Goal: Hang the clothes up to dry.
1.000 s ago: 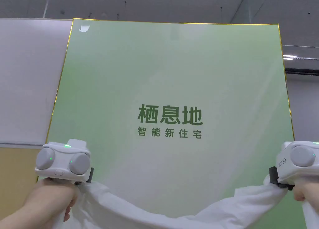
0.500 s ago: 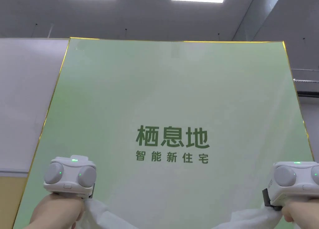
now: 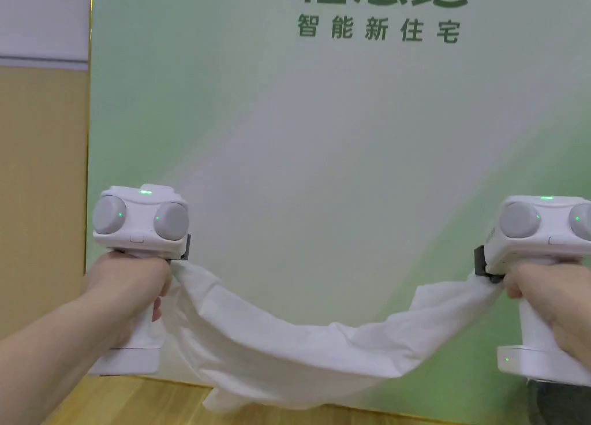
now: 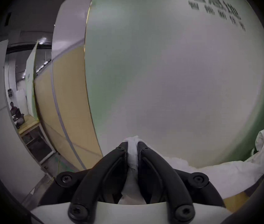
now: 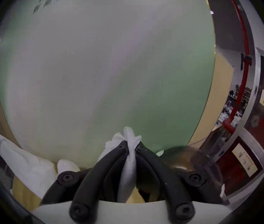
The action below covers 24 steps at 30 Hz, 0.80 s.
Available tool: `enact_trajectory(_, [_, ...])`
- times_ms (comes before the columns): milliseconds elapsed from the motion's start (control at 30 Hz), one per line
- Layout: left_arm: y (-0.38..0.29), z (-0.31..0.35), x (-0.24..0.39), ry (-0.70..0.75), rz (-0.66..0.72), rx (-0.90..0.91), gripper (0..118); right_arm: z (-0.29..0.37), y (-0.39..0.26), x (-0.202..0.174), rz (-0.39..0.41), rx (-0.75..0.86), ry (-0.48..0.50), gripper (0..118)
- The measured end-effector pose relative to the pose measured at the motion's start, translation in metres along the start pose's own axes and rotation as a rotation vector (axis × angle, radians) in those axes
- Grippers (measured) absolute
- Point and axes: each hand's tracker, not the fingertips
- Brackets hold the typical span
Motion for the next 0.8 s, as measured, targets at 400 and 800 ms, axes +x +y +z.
enact_trajectory(400, [-0.098, 0.027, -0.035, -0.013, -0.021, -0.124, 6, 0.022, -0.107, -0.026, 0.051, -0.122, 0.038, 5])
enact_trajectory(800, [-0.204, 0.104, -0.072, -0.06, -0.122, -0.161, 6, 0.045, -0.216, 0.016, 0.079, -0.199, 0.085, 5])
